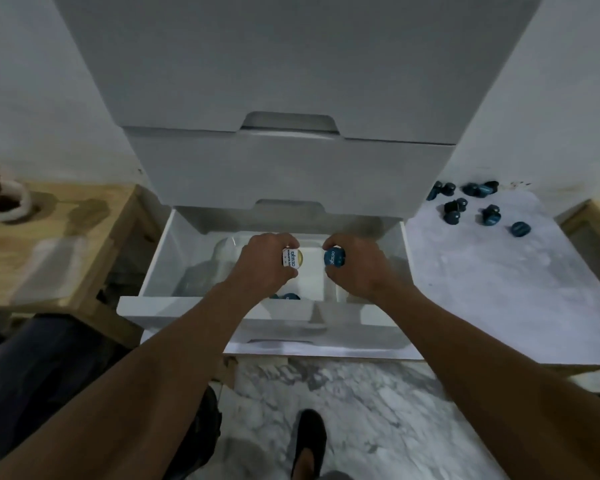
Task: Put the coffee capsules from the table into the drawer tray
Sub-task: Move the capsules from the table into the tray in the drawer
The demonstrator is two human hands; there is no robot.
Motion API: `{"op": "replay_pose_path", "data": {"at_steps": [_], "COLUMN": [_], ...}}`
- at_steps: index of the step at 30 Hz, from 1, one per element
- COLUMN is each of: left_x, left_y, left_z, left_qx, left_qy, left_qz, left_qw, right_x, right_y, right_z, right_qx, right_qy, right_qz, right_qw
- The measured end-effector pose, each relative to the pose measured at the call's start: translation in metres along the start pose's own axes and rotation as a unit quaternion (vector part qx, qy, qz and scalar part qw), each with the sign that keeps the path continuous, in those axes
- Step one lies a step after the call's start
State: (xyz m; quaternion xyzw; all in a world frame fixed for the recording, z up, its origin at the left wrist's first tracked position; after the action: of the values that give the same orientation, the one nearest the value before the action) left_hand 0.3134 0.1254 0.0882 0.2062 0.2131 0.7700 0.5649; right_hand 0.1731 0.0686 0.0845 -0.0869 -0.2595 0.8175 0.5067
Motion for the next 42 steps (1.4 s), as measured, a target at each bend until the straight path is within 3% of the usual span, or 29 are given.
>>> {"op": "replay_pose_path", "data": {"at_steps": [6,11,24,42], "left_x": [-0.029,-0.043,-0.057,-0.057], "left_y": [-0.024,-0.028,-0.035,-0.039], "left_z": [-0.027,-0.056,-0.112,-0.122], "left_qx": [0.023,-0.014,-0.074,-0.084], "left_qy": [-0.079,-0.145,-0.243,-0.272], "left_qz": [0.032,-0.001,-0.048,-0.055], "left_qw": [0.996,0.989,0.966,0.957], "right_x": [-0.035,-0.036,-0.031,-0.036], "right_y": [0.003,0.004,0.014,0.031], "right_z": [-0.036,-0.056,-0.073,-0.08], "right_qx": [0.084,0.167,0.312,0.262], "right_qy": [-0.078,-0.144,-0.17,-0.205], "right_qz": [0.028,0.069,0.111,0.069], "right_qw": [0.993,0.973,0.928,0.94]}}
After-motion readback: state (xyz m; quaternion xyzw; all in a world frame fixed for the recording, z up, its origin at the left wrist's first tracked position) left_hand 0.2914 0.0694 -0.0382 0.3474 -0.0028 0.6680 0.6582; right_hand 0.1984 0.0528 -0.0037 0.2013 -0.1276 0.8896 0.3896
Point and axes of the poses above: each hand's wrist, its own x-axis away from the middle knuckle, its own z-axis out of the back of the hand, y = z × x, the point moved 10 cm from there along -x, towards the middle knuckle, and after that the axes turned 2 degrees about x, right-handed, at the moved point
